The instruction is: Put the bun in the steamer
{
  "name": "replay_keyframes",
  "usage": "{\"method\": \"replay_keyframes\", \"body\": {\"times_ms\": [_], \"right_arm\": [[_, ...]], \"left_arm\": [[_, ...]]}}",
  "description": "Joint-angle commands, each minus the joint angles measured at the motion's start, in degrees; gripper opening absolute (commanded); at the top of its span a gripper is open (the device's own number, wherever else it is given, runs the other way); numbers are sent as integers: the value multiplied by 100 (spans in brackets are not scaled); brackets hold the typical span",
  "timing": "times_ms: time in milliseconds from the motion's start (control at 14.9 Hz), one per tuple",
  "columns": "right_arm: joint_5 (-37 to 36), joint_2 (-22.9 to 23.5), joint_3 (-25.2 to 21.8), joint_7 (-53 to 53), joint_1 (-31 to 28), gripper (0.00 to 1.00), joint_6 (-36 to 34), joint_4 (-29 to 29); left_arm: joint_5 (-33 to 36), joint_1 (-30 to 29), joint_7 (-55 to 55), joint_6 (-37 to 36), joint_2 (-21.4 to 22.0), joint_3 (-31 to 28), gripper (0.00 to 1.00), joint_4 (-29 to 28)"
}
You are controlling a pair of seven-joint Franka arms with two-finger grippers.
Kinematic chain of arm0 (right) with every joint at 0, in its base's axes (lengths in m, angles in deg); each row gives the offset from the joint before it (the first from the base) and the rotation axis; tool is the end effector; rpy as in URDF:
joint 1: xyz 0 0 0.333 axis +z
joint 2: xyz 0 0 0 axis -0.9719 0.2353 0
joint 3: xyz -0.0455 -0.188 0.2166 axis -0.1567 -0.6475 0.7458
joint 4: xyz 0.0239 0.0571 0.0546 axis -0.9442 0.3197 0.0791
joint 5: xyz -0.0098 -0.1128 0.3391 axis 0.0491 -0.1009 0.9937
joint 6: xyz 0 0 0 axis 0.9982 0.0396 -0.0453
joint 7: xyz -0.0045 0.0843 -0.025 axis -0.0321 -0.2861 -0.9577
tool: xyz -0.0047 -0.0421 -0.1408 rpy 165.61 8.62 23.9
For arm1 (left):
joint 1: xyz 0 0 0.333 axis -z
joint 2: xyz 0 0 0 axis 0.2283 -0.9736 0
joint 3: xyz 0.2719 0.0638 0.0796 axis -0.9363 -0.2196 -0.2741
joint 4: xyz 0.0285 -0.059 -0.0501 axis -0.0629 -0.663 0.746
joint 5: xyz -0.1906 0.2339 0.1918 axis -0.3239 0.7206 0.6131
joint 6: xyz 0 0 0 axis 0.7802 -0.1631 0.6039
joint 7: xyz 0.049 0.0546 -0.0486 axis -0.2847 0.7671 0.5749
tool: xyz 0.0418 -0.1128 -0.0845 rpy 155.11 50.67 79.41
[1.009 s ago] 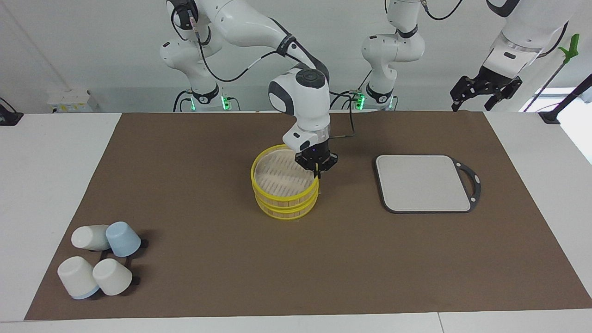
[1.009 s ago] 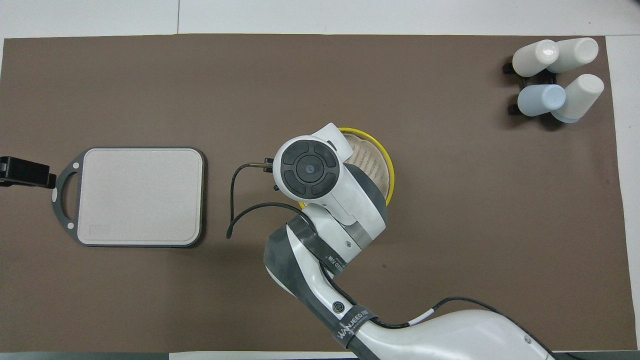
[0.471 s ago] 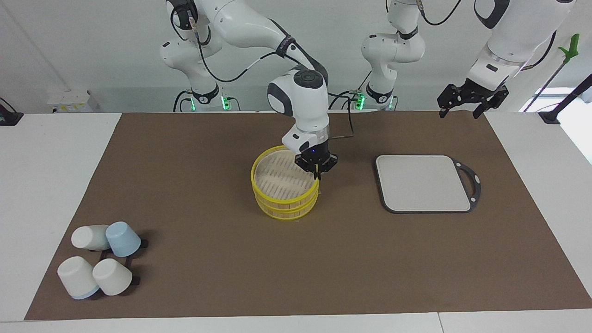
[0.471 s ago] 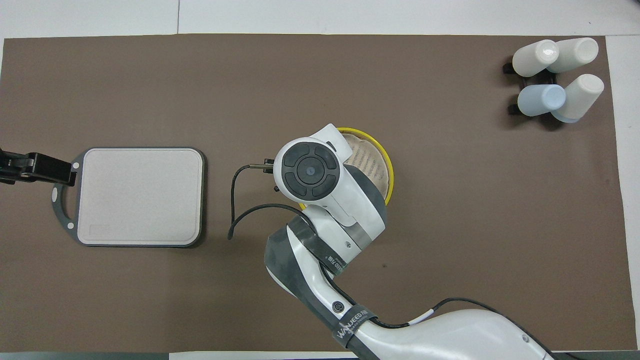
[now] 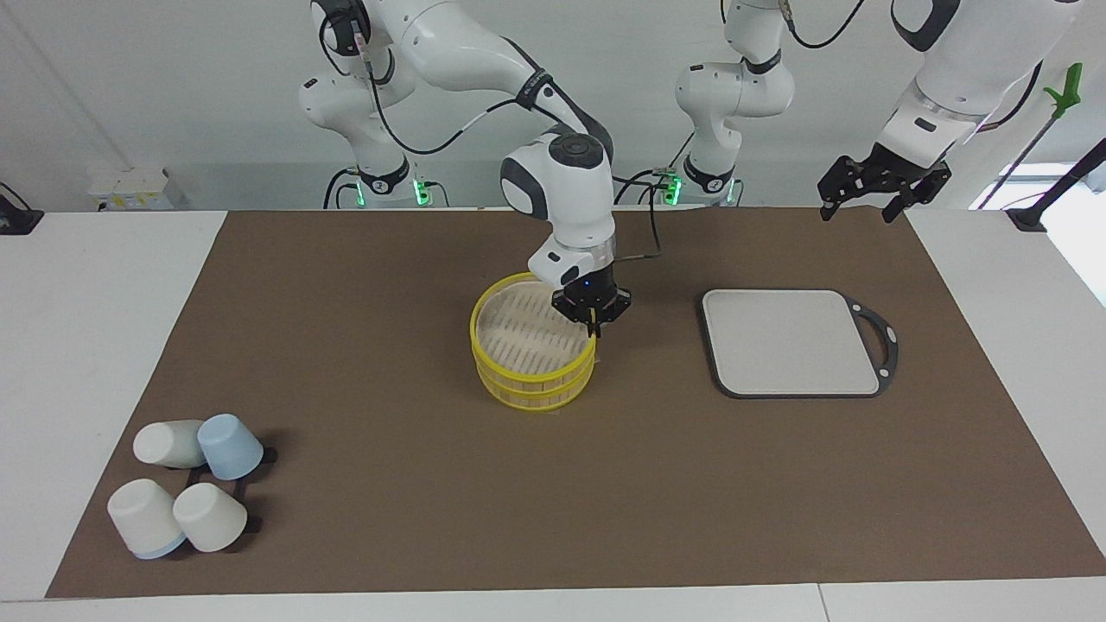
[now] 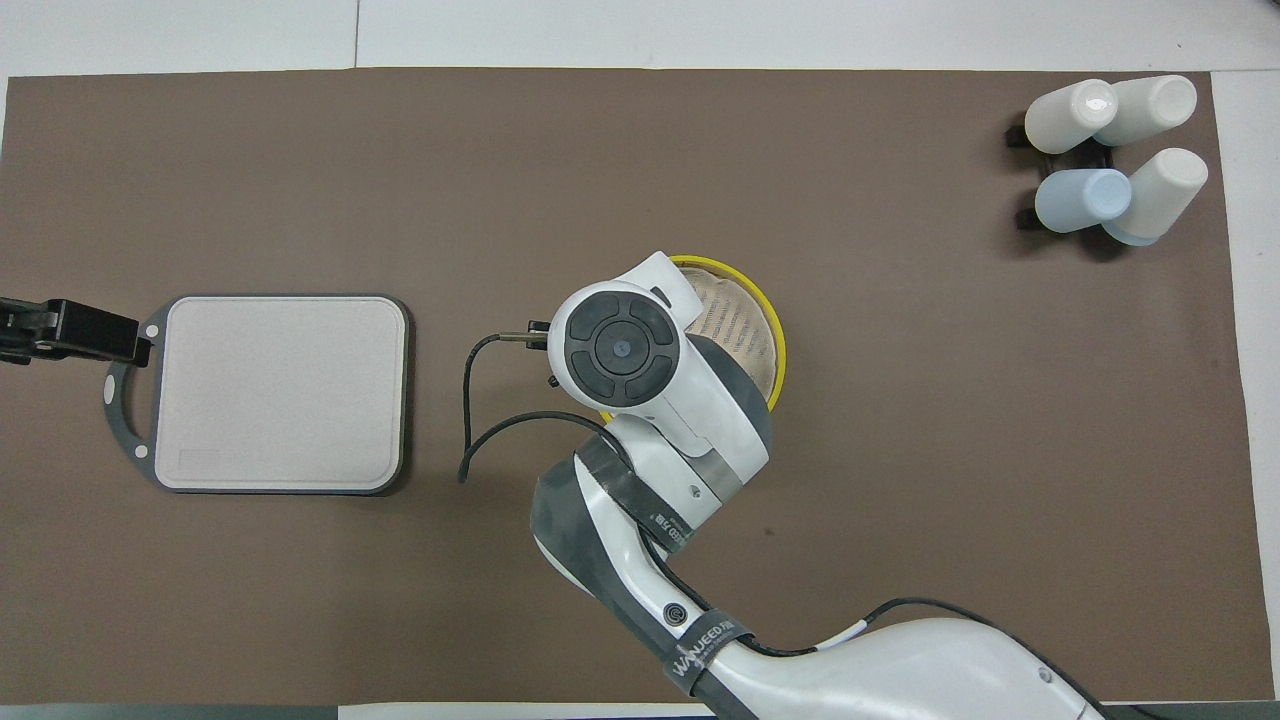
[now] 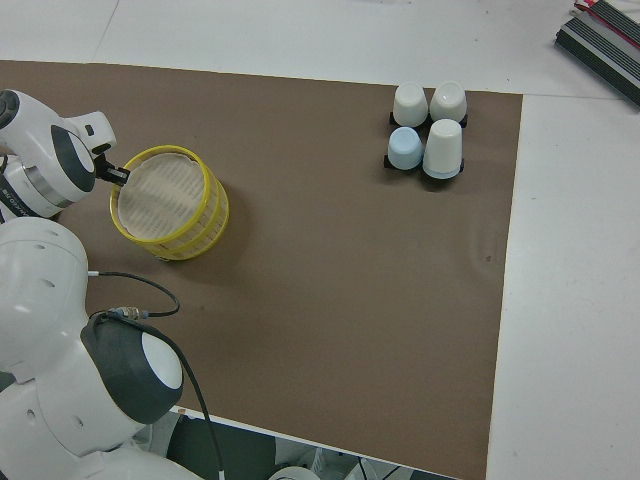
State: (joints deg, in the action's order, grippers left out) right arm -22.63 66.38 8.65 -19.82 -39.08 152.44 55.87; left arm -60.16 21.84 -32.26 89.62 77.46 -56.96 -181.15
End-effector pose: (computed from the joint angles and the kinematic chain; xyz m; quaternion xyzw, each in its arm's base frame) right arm 0.5146 0.4140 0.3511 -0.9915 0.0698 -0.0829 0.0715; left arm 0.4899 -0.0224 0.5634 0.9979 -0.0551 -0.0314 0.0104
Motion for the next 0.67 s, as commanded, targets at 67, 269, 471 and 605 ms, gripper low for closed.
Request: {"method": "replay_keyframes", "body": {"times_ms": [67, 269, 471, 605], "right_arm": [[-85, -96, 10, -213, -75, 100, 174, 285], [-85, -113, 1, -222, -118, 100, -421, -3], [-85, -315, -25, -528, -381, 100, -985, -225], [-85, -535, -17, -1133, -662, 100, -1214, -216]], "left_arm": [[-87, 6, -67, -86, 15, -33, 100, 71], [-87, 6, -59, -95, 24, -24, 100, 62], [-61, 6, -50, -95, 24, -24, 100, 53], [-61, 15, -50, -95, 24, -24, 100, 44]]}}
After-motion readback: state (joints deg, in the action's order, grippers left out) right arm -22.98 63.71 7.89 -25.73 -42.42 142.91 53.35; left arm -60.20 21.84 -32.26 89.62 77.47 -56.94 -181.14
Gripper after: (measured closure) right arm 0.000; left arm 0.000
